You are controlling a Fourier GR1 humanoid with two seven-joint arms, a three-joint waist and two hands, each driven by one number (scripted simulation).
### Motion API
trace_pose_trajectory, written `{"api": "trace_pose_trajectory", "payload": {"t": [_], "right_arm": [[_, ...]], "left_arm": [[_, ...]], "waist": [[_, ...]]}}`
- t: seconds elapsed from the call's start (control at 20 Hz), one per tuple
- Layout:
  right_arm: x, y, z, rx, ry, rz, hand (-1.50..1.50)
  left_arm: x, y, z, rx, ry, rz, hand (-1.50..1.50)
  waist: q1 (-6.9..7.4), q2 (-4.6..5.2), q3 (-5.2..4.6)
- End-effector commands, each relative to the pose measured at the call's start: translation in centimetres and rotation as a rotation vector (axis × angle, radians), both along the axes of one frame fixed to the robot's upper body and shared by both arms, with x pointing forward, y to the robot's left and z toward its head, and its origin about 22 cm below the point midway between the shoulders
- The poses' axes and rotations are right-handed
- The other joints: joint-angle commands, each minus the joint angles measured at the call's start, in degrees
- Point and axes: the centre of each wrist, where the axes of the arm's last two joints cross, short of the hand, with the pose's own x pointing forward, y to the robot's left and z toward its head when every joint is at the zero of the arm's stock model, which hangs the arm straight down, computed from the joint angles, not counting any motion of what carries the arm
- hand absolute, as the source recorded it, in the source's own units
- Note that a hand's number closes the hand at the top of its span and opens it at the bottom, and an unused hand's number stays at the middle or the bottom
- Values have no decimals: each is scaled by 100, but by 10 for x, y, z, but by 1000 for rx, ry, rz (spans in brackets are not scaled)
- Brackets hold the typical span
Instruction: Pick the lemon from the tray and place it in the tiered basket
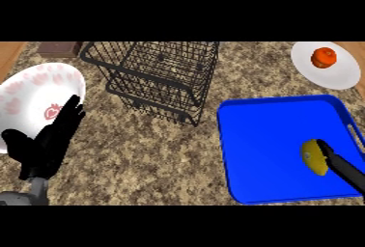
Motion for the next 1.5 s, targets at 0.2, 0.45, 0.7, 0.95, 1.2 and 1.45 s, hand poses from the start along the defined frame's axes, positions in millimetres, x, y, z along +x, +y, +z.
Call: {"api": "trace_pose_trajectory", "payload": {"t": [0.2, 0.45, 0.7, 0.95, 1.2, 1.45], "right_arm": [[-58, -43, 31, -427, 383, -8, -150], [-71, -40, 57, -532, 741, 221, -150], [-58, -4, 107, -542, 850, 273, -150], [-37, 21, 110, -480, 841, 169, -150], [-26, 40, 74, -480, 902, 151, -150], [-9, 38, 41, -456, 945, 116, -150]], "left_arm": [[-3, 5, -4, -3, 14, -12, 0], [-10, -2, -5, -15, 23, -18, 0], [3, -3, 0, -4, 5, -29, 0], [1, -5, -15, -6, 7, -28, 0], [13, 6, -4, 2, 9, -17, 0], [7, 20, 4, -10, -1, -22, 0]], "waist": [[-9, 26, -37], [125, 23, -40], [123, 29, -10], [174, 33, 3], [143, 29, 7], [146, 22, 8]]}}
